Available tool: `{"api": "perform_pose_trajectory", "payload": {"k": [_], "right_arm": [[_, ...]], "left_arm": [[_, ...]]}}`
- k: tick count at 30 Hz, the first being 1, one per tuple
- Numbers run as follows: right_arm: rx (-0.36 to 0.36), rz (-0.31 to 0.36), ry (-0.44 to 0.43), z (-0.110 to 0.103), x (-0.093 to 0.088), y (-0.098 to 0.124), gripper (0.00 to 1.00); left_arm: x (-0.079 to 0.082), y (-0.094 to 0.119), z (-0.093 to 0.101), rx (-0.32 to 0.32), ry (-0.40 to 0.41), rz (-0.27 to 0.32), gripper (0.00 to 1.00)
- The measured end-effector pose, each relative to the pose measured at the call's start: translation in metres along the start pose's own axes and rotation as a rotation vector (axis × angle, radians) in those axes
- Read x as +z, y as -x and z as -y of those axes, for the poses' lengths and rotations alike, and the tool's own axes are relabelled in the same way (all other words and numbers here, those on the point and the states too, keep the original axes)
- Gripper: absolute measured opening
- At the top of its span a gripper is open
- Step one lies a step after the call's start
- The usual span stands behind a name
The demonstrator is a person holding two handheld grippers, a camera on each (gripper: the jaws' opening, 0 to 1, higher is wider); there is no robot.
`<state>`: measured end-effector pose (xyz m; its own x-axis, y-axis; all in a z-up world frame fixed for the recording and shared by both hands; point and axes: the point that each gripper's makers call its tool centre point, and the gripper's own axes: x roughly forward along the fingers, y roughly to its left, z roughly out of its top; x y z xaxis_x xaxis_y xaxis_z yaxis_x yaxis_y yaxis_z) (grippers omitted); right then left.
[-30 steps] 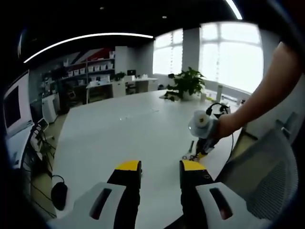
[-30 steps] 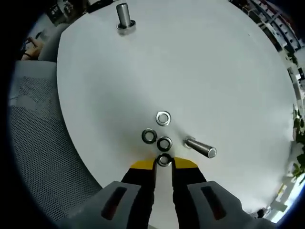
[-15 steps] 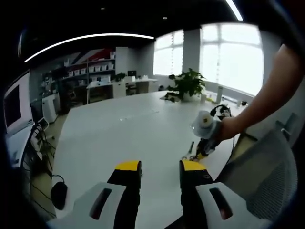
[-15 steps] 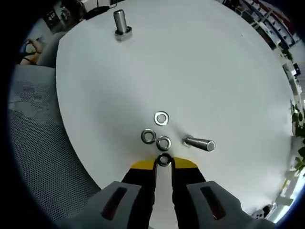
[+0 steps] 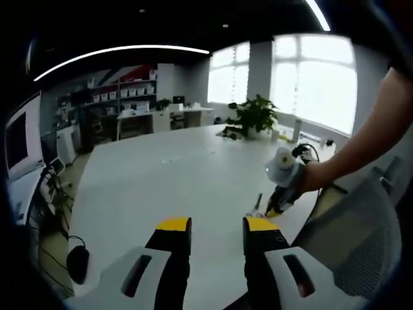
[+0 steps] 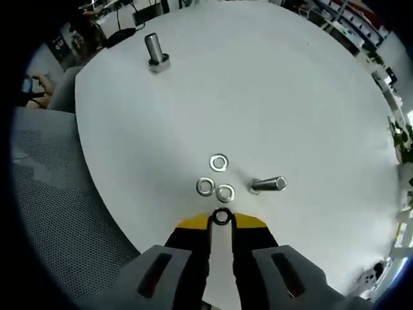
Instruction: Place the washer onto the threaded stud by aligning its center hole with the stud, sliding it down to the base, and recovering from edge contact or off-axis alignment until the washer reaches the visible bottom stop.
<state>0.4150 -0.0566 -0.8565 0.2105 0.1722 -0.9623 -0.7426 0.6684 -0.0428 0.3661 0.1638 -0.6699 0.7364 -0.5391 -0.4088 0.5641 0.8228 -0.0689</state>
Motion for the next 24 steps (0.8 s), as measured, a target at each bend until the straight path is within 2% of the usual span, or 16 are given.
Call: {"api": "perform_pose_trajectory", "payload": {"k": [4, 8, 14, 24], "right_arm": [[0.002, 0.035, -0.023, -0.001, 0.006, 0.009, 0.13], [0.000, 0.054, -0.020, 0.001, 0.003, 0.025, 0.13], [-0.019, 0.128, -0.087, 0.015, 0.007, 0.055, 0.14], [-0.038, 0.227, -0.084, 0.026, 0.028, 0.089, 0.14]], "left_arm": [[-0.001, 0.000, 0.003, -0.016, 0.001, -0.003, 0.30], [0.000, -0.001, 0.008, -0.032, -0.011, -0.001, 0.30], [0.001, 0.000, 0.013, -0.042, -0.041, 0.001, 0.30], [0.003, 0.001, 0.007, -0.042, 0.018, 0.020, 0.30]]}}
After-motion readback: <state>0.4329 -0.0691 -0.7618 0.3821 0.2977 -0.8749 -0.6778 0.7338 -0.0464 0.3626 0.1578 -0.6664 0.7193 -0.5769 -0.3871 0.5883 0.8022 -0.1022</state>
